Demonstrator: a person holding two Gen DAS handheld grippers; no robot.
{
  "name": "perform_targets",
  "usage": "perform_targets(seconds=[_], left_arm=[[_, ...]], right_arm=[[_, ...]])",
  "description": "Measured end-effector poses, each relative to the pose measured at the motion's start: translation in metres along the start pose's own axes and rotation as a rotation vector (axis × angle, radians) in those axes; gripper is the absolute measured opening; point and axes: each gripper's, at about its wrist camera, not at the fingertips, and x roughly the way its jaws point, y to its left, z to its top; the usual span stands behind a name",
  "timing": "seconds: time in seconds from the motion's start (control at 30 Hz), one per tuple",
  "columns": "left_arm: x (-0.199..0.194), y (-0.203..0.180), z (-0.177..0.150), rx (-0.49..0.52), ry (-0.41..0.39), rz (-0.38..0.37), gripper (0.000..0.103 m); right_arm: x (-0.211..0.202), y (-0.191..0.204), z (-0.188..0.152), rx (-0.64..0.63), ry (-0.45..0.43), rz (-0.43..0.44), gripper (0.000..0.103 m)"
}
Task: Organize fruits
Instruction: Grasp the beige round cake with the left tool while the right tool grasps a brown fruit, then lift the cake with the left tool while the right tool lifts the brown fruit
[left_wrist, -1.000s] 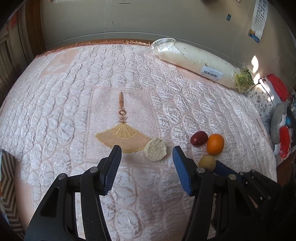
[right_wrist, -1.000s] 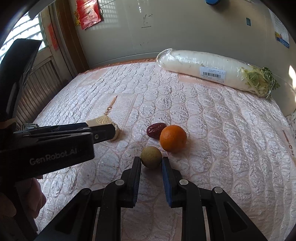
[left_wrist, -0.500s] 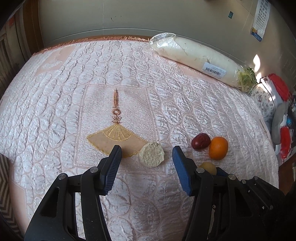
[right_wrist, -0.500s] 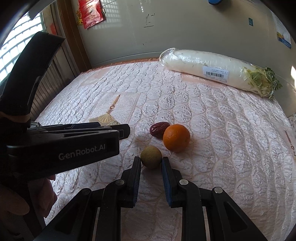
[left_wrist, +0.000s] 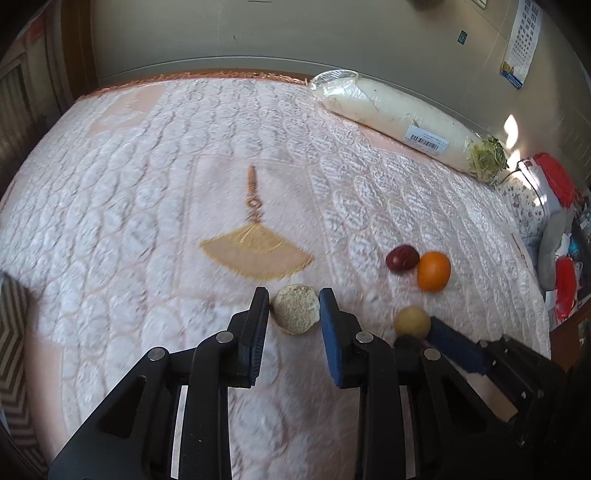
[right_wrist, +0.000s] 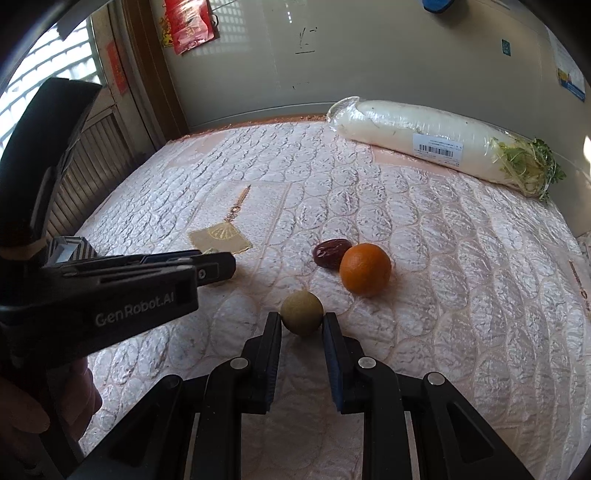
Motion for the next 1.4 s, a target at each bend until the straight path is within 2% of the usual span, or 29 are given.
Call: perform_targets(seconds=[0.33,0.63,0.93,1.4], left_arm=[[-0.037,0.018,-0.030,-0.031,0.010,-0.074,0.027],[-0.074,0.045,-0.059,-0.057,-0.017,-0.067,0.027],[-0.103,0.068,-0.091,-0.048,-0.079,0.026,0.027],[-0.139,0.112,-0.120,-0.084,-0.171,0.161,0.027]], right_arm=[[-0.022,0.023,-0.016,-0.002,-0.007,0.003,0.022],[-0.040,0.048,-0.028,-0.022,-0.025,0.011,0.022],[-0.047,0.081,-0.040,-0.060,-0.028,0.033,0.022],[-0.053,0.142,-0.046,-0.152,-0.036,0.100,0.022]])
